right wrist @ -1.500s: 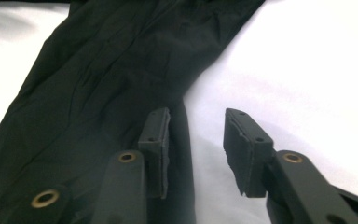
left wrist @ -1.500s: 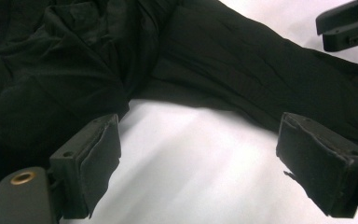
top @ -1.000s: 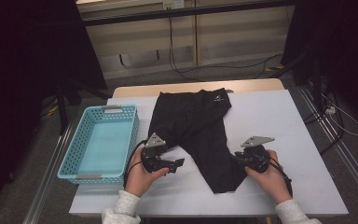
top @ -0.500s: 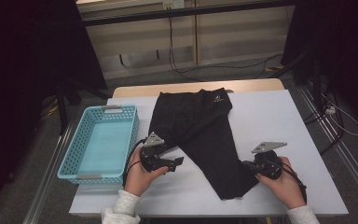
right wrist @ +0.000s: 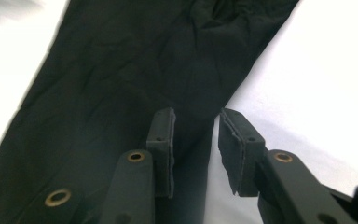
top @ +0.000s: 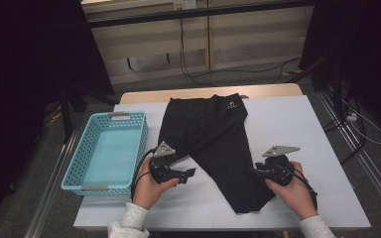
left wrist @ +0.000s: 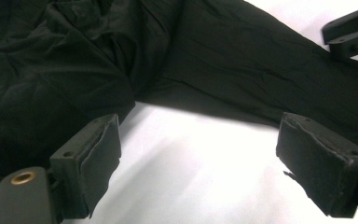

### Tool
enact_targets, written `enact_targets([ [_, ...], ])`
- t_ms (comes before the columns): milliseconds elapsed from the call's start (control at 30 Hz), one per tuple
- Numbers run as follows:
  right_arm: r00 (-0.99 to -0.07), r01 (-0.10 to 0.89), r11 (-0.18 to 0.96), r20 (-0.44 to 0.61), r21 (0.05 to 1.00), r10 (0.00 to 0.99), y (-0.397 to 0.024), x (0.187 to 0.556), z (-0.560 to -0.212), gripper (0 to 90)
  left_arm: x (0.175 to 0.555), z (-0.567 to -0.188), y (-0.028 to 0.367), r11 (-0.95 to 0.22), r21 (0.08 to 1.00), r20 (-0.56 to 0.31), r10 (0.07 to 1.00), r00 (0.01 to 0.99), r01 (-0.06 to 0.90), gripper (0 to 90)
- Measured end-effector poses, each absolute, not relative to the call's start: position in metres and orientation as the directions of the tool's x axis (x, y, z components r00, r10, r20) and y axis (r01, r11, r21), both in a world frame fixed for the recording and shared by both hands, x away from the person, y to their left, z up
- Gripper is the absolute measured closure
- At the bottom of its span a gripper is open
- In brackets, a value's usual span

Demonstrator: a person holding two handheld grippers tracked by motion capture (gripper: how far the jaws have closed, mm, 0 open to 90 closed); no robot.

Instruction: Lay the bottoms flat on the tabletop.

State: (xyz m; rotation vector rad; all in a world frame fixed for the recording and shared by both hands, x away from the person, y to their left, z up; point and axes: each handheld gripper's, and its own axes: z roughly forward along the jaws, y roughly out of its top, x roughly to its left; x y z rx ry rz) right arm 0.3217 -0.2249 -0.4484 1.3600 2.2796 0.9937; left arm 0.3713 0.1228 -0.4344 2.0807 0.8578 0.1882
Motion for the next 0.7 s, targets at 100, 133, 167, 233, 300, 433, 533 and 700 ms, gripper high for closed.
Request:
enact_targets([
  [100,-0.513,0.657,0.320,0.093,0.682,0.853,-0.217,0.326,-0.454,67.2,0.371,-0.435,0.122,-0.403,0.762,-0.164,0.636,0.754,0.506,13.8],
  [133,-0.516,0.647,0.324,0.084,0.690,0.852,-0.214,0.326,-0.455,71.5,0.371,-0.435,0.121,-0.404,0.762,-0.165,0.634,0.755,0.506,13.8],
  [167,-0.522,0.648,0.331,0.082,0.686,0.849,-0.213,0.327,-0.454,79.3,0.371,-0.436,0.121,-0.407,0.761,-0.165,0.633,0.756,0.506,13.8],
  [233,-0.548,0.624,0.361,0.059,0.693,0.835,-0.211,0.327,-0.453,89.9,0.371,-0.437,0.120,-0.406,0.759,-0.167,0.635,0.755,0.509,13.8],
  [300,-0.560,0.620,0.370,0.061,0.692,0.826,-0.211,0.326,-0.453,90.0,0.371,-0.437,0.120,-0.406,0.759,-0.169,0.633,0.755,0.510,13.8],
  [433,-0.539,0.614,0.323,0.084,0.720,0.838,-0.215,0.325,-0.447,89.9,0.372,-0.436,0.121,-0.403,0.761,-0.168,0.635,0.754,0.508,13.8],
  [533,-0.532,0.596,0.298,0.088,0.746,0.842,-0.222,0.323,-0.441,90.0,0.372,-0.436,0.121,-0.401,0.764,-0.167,0.634,0.755,0.506,13.8],
  [700,-0.476,0.568,0.223,0.096,0.792,0.874,-0.244,0.323,-0.428,90.0,0.372,-0.435,0.121,-0.401,0.764,-0.168,0.633,0.756,0.505,13.8],
])
